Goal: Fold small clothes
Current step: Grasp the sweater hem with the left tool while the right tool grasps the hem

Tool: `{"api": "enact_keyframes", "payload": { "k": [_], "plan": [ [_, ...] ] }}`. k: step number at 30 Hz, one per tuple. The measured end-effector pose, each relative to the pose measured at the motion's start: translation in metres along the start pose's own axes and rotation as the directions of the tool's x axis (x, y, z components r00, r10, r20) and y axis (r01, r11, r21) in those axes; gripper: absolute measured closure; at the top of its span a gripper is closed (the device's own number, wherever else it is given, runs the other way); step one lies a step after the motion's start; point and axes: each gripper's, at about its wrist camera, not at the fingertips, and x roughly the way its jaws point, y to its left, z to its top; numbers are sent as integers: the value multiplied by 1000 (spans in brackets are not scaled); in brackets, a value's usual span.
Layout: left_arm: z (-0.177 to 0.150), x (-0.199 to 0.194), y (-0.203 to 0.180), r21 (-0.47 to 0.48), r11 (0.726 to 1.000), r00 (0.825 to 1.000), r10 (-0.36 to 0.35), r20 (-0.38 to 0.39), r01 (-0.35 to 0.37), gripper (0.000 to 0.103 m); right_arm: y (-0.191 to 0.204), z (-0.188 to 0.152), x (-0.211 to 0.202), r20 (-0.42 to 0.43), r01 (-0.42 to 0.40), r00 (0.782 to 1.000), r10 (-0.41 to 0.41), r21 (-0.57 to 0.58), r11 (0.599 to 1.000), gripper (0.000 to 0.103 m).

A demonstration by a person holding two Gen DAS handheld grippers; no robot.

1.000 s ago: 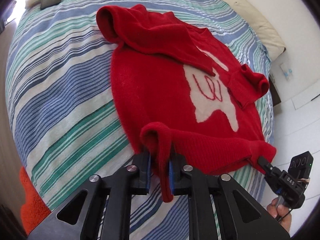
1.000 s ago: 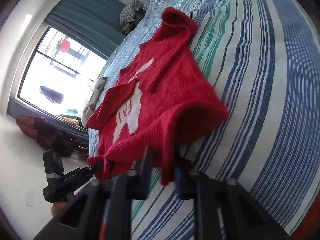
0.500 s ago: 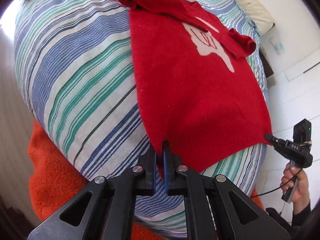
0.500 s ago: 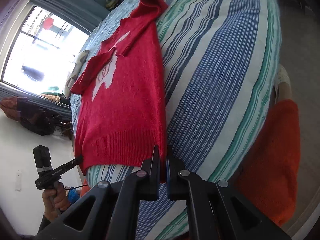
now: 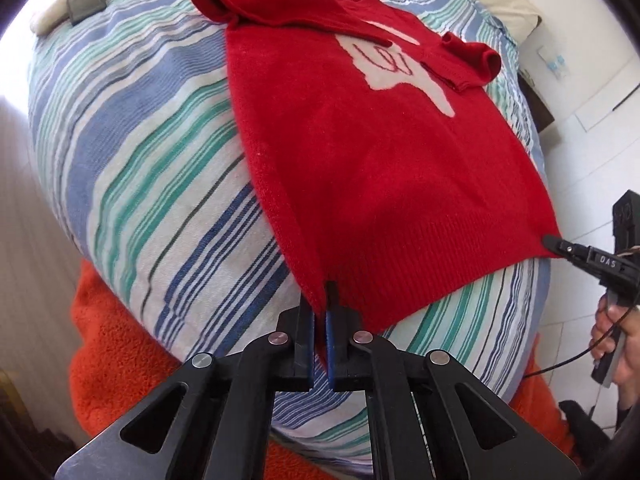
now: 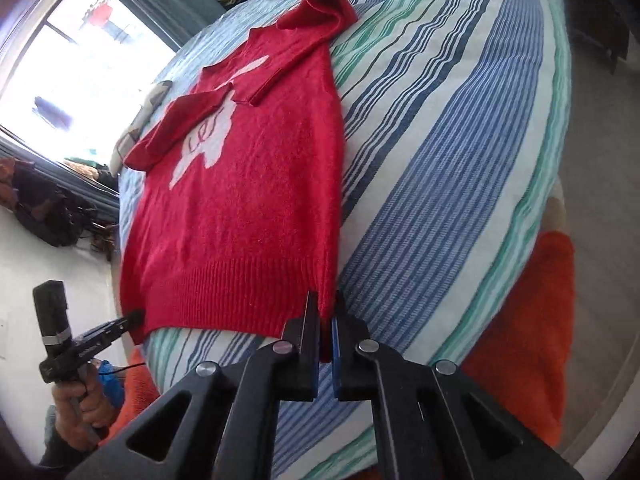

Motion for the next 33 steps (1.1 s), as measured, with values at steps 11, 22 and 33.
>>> {"api": "enact_keyframes", "payload": {
  "k": [11, 22, 33],
  "plan": [
    [-10, 21, 12, -8, 990, 990, 141, -31, -141, 101, -19, -13, 19, -37, 98, 995, -97, 37, 994, 101],
    [-12, 24, 11, -16, 990, 990, 140, 9, -140, 101, -35, -23, 23, 34, 28, 999, -32, 106, 994, 100],
    [-18, 23, 10, -12, 988, 987, 157, 28, -157, 100, -35, -28, 21, 61, 33, 997, -40, 114, 993, 100]
  ]
}}
